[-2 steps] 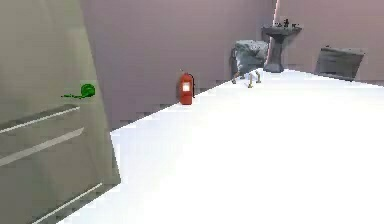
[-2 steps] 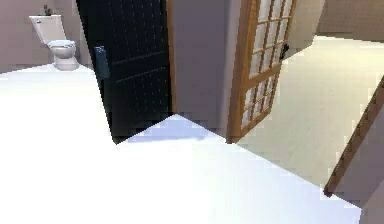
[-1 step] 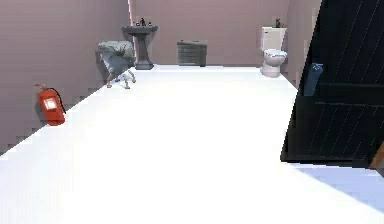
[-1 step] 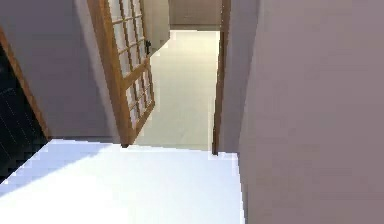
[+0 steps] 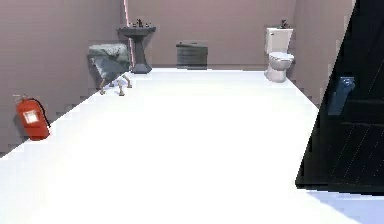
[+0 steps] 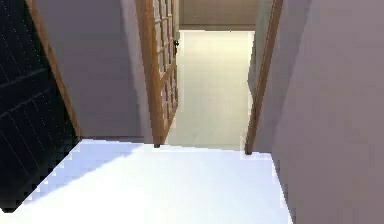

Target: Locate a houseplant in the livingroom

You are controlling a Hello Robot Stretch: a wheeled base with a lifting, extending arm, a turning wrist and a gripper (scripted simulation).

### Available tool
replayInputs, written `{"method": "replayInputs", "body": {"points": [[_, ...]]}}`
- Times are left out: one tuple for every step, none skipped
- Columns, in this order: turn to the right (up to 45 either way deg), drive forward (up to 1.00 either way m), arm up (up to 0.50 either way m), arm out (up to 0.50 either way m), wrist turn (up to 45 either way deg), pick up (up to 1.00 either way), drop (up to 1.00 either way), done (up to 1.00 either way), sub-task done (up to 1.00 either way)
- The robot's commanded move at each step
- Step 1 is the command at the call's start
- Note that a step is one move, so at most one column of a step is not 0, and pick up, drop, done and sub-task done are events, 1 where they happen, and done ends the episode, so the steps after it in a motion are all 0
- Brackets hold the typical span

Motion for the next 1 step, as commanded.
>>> {"method": "replayInputs", "body": {"points": [[-45.0,0.00,0.00,0.00,0.0,0.00,0.00,0.00,0.00]]}}
